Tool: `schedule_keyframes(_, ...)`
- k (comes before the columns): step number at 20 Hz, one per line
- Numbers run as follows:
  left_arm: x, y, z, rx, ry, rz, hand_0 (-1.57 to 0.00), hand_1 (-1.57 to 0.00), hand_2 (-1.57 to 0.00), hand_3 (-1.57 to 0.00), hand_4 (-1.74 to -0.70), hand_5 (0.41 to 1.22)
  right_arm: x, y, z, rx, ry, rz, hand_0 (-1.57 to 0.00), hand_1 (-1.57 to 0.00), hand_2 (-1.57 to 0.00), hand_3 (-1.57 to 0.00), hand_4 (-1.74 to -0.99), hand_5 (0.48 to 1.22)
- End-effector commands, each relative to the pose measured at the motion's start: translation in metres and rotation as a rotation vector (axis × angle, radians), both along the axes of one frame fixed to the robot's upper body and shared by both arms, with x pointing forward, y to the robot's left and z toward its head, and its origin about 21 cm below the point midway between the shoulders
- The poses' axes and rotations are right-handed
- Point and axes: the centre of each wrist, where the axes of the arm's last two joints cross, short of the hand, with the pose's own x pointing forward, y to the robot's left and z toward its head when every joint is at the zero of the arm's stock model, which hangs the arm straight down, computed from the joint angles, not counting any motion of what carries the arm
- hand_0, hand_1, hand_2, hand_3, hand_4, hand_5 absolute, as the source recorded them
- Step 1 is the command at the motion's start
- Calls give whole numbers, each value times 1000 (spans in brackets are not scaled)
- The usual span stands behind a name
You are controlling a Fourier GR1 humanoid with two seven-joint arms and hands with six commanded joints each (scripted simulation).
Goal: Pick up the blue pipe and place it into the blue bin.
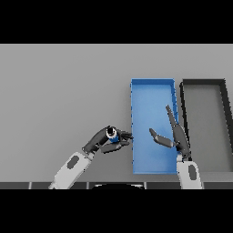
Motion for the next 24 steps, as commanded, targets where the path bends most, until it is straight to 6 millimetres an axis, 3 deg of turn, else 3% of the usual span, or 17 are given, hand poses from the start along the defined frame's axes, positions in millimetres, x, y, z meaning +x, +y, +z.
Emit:
schedule_keyframes(1, 1, -1, 5, 3, -11, -5, -1554, -1558, -1560, -1557, -1475, 1216, -1, 0, -3, 5, 8, -1, 1, 1, 1, 1, -1135, 559)
schedule_keyframes(5, 5, -7, 18, 24, -10, -32, -1564, -1566, -1566, -1565, -1473, 1219, -5, -3, -4, -3, -5, 7, 1, 1, 1, 1, -1124, 569)
schedule_keyframes(10, 6, -9, 28, 36, -5, -65, -1569, -1569, -1569, -1569, -1473, 1220, 11, -7, 4, -24, -10, 28, 1, 1, 1, 1, -1122, 578)
schedule_keyframes(14, 2, -10, 23, 38, 8, -64, -1570, -1570, -1570, -1570, -1474, 1220, 27, -11, 11, -48, -27, 98, 1, 1, 1, 1, -1157, 578)
schedule_keyframes(16, 5, -3, 25, 33, -11, -57, -1570, -1571, -1571, -1571, -1474, 1220, 26, -11, 9, -50, -43, 110, 1, -3, 1, 1, -1191, 577)
schedule_keyframes(18, 7, -2, 23, 40, -6, -51, -1571, -1571, -1571, -1571, -1475, 1221, 24, -11, 10, 12, -80, 155, 1, -19, -18, 1, -1178, 569)
schedule_keyframes(21, 5, -8, 25, 42, -19, -70, -1571, -1571, -1571, -1571, -1475, 1221, 34, -13, 41, 142, -180, 278, 1, -14, -25, 1, -1175, 592)
schedule_keyframes(24, 6, -4, 26, 55, -16, -61, -1571, -1571, -1571, -1571, -1474, 1221, 37, -16, 76, 109, -194, 408, 1, -6, -12, 1, -1165, 589)
